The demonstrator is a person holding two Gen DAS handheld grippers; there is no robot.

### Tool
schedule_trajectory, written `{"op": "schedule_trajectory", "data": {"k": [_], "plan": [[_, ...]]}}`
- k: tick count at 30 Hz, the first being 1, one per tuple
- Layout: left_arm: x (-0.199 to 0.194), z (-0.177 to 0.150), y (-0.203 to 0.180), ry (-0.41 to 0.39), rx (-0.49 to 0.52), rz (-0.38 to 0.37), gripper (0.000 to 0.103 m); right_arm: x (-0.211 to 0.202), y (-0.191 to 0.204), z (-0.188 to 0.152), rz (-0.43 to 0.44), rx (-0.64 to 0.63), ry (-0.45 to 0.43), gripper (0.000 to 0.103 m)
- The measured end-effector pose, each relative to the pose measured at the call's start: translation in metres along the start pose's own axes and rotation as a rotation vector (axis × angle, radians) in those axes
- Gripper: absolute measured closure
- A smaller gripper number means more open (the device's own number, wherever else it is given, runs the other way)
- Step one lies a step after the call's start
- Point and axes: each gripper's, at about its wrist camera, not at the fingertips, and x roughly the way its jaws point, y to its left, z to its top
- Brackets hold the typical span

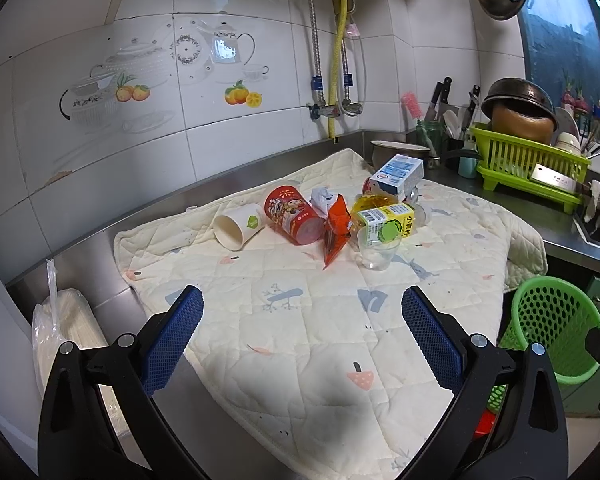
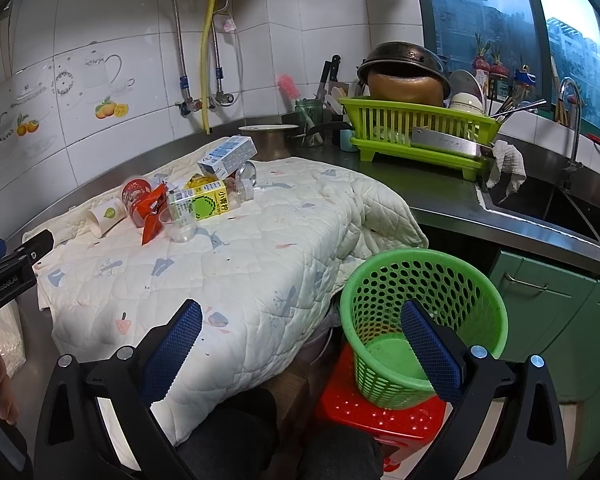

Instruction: Collect trash

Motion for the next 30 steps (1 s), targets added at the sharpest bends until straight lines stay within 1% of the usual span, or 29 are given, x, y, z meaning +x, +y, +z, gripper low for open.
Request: {"op": "schedule_trajectory", "data": {"k": [22,30], "plan": [[0.010,0.007,-0.004,0.003,0.006,0.000,0.005,0.008,0.005,0.005,0.009,-0.005,0.006,0.007],[0.023,0.014,-0.002,0.021,0.006,0.003,0.005,0.021,0.010,0.016,0.022,-0.026,0.020,0.007]]}}
